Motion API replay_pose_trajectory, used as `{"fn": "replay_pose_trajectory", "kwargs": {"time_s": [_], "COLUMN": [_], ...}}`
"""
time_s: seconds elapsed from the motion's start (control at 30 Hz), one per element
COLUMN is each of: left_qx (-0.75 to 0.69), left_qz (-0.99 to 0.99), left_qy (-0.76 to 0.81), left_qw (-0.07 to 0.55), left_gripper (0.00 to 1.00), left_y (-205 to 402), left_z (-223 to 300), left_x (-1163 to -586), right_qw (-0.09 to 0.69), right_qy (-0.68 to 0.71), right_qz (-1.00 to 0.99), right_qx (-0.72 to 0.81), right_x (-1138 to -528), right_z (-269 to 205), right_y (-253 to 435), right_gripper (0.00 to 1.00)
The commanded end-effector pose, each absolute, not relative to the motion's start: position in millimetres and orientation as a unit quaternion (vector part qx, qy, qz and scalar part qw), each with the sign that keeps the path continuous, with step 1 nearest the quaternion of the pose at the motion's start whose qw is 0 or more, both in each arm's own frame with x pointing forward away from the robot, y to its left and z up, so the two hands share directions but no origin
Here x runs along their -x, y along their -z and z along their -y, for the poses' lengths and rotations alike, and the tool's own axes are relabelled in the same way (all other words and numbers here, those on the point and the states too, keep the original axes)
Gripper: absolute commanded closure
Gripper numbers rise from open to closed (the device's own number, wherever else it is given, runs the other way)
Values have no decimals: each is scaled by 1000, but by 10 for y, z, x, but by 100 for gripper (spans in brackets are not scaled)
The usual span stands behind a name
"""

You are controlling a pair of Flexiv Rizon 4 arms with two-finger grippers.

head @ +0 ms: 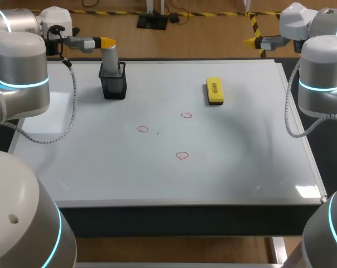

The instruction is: Pick up the inspection probe, press it on each red-marked spot on the whiteboard one by one, put down the probe, pick up the eraser, and wipe off all the red marks.

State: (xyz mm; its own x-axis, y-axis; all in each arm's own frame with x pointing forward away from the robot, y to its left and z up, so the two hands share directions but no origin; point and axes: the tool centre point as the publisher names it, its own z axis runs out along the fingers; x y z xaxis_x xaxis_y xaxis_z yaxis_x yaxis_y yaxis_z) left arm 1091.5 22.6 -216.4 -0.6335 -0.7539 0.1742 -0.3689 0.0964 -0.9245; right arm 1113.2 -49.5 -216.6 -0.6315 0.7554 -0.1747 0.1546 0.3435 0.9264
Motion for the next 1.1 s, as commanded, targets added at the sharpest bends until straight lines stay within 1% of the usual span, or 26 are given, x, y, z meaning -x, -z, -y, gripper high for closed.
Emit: {"fn": "replay_pose_trajectory", "kwargs": {"time_s": [0.03, 0.73, 1.1], "left_qx": [390, 390, 296], "left_qz": [-719, -719, -724], "left_qy": [548, 548, 596], "left_qw": [176, 176, 179], "left_gripper": [0, 0, 0], "left_y": [2171, 2171, 2106], "left_z": [-226, -226, -190], "left_x": [-10915, -10915, -10836], "right_qw": [307, 307, 307], "right_qy": [-488, -488, -488], "right_qz": [-760, -760, -760], "right_qx": [-299, -299, -299], "right_x": [-11137, -11137, -11137], "right_z": [496, 496, 496], "right_y": [2165, 2165, 2165], "right_gripper": [0, 0, 0]}}
